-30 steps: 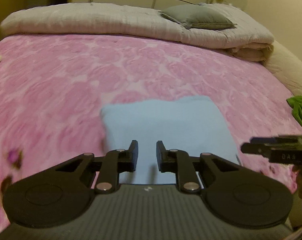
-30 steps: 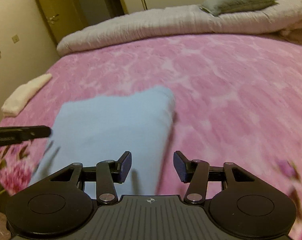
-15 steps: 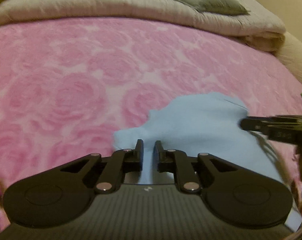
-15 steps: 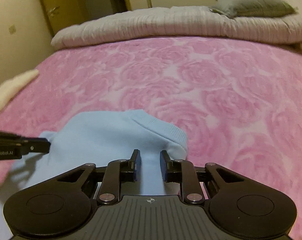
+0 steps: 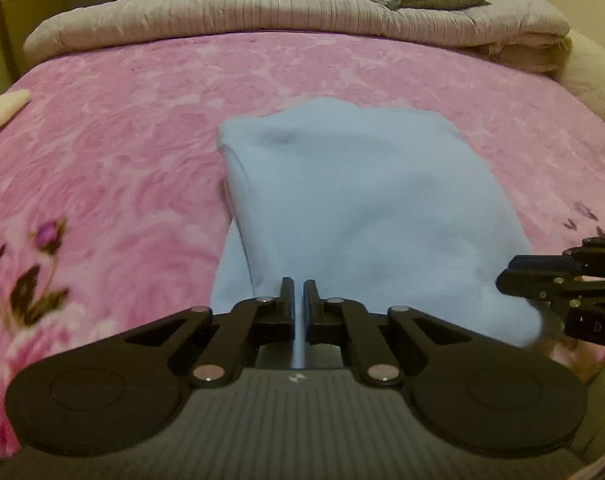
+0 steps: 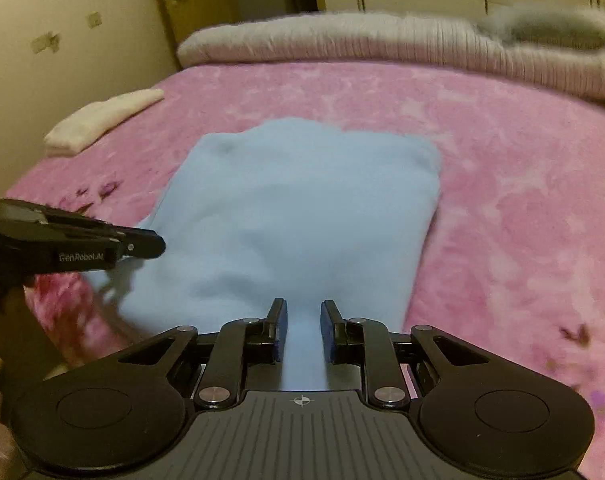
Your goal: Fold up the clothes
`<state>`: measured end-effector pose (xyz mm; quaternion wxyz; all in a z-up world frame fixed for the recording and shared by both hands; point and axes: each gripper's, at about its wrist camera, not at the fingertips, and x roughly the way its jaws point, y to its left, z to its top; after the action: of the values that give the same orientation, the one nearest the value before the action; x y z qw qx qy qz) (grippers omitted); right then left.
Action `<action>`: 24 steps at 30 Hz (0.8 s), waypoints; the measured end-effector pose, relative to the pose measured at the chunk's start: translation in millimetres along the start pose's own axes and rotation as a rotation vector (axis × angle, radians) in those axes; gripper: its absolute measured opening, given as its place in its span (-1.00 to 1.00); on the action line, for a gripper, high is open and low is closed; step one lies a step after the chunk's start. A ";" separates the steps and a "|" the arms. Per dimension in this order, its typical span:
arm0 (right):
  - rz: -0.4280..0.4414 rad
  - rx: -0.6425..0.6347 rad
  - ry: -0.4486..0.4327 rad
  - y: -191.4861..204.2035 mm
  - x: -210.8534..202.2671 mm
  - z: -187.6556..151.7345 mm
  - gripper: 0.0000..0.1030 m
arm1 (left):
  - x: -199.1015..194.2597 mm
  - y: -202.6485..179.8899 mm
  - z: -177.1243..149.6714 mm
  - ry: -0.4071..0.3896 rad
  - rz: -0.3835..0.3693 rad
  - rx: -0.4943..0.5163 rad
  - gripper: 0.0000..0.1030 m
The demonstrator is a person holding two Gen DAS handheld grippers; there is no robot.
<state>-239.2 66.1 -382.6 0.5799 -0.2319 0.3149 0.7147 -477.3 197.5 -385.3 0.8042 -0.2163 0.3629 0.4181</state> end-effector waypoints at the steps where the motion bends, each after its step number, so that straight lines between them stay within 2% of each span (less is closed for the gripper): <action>1: 0.002 -0.001 0.002 -3.5 -4.1 3.7 -0.61 | -5.0 1.3 0.9 -0.004 -0.001 -0.006 -0.89; 5: 0.008 -0.003 0.008 -18.3 -20.1 19.1 -0.60 | -16.7 14.6 26.2 -0.034 -0.013 -0.027 -0.87; 7: 0.001 0.006 -0.024 -34.0 -17.0 36.1 -0.60 | -11.1 20.8 51.3 -0.059 -0.052 -0.030 -0.86; 10: 0.002 -0.004 -0.067 -52.3 2.8 65.6 -0.60 | 16.1 20.4 85.6 -0.074 -0.113 0.001 -0.86; 13: -0.006 0.017 -0.053 -67.1 41.4 81.0 -0.60 | 63.2 14.9 104.4 -0.012 -0.119 0.033 -0.82; 16: -0.037 0.080 -0.033 -85.3 64.0 81.8 -0.60 | 89.5 19.3 101.9 0.026 -0.092 0.030 -0.72; 18: -0.068 0.127 -0.025 -97.3 71.3 80.8 -0.60 | 78.1 35.3 94.3 0.002 -0.053 -0.028 -0.75; 19: -0.087 0.146 -0.031 -99.7 62.2 79.8 -0.60 | 68.2 46.1 88.2 -0.009 -0.027 -0.057 -0.82; 20: -0.103 0.165 -0.036 -101.5 52.7 78.0 -0.60 | 56.9 57.4 81.0 -0.014 -0.022 -0.096 -0.80; 24: -0.072 0.221 -0.066 -97.8 2.3 55.9 -0.60 | 7.8 90.2 45.6 -0.026 -0.027 -0.233 -0.75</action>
<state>-142.5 120.6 -363.1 0.6374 -0.1541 0.3638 0.6616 -530.8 281.4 -365.9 0.7838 -0.3078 0.2985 0.4493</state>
